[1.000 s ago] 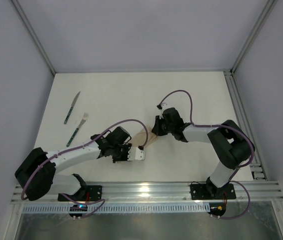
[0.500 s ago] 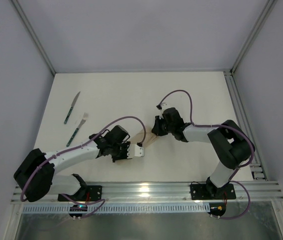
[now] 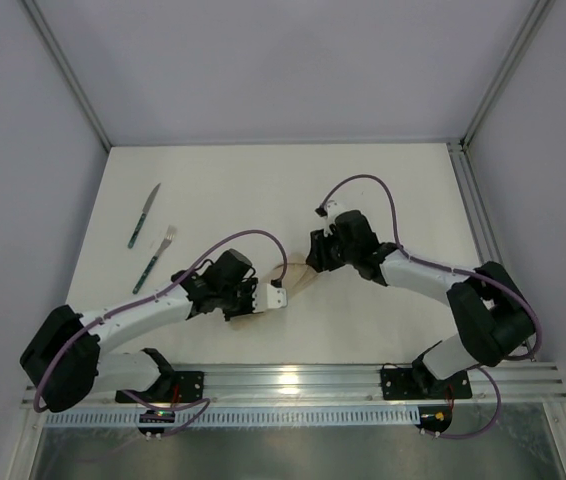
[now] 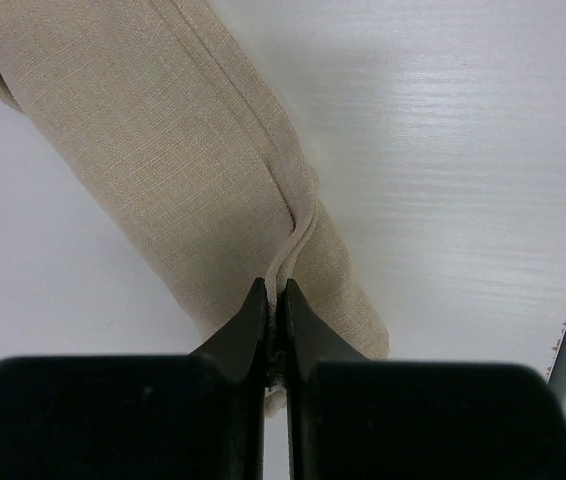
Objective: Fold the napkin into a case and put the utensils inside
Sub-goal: Stuff the top corner of the smaller-rectangle-folded napkin into the folded napkin.
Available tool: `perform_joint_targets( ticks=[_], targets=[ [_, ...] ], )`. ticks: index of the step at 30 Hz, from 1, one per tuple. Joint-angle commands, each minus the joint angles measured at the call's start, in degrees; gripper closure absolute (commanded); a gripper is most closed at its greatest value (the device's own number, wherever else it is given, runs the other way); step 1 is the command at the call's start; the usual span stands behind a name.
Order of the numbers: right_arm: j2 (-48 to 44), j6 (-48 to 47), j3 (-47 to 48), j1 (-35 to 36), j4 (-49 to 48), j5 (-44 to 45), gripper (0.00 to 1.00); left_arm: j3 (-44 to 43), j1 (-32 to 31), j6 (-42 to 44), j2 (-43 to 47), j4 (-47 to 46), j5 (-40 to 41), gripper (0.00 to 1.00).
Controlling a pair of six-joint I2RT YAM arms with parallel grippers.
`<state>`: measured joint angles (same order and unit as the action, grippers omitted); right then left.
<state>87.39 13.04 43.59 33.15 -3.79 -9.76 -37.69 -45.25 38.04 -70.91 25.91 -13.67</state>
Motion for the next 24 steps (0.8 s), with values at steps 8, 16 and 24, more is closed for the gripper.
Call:
perform_joint_targets(
  ticks=[8,16,24],
  targets=[
    [-18.5,-10.7,-8.8,1.7,-10.9,-7.8,0.50,2.7,0.3,-0.8,3.2,-3.9,-0.8,1.00],
    [-40.4,-23.8,-27.3,5.2,-30.3,-0.9,0.24,6.4,0.5,-0.3,6.9,-6.9,-2.7,1.00],
    [-39.9,-16.6,-31.9,5.0,-50.7,0.5,0.00,6.4,0.4,0.5,4.0,-7.9,-3.4,1.00]
  ],
)
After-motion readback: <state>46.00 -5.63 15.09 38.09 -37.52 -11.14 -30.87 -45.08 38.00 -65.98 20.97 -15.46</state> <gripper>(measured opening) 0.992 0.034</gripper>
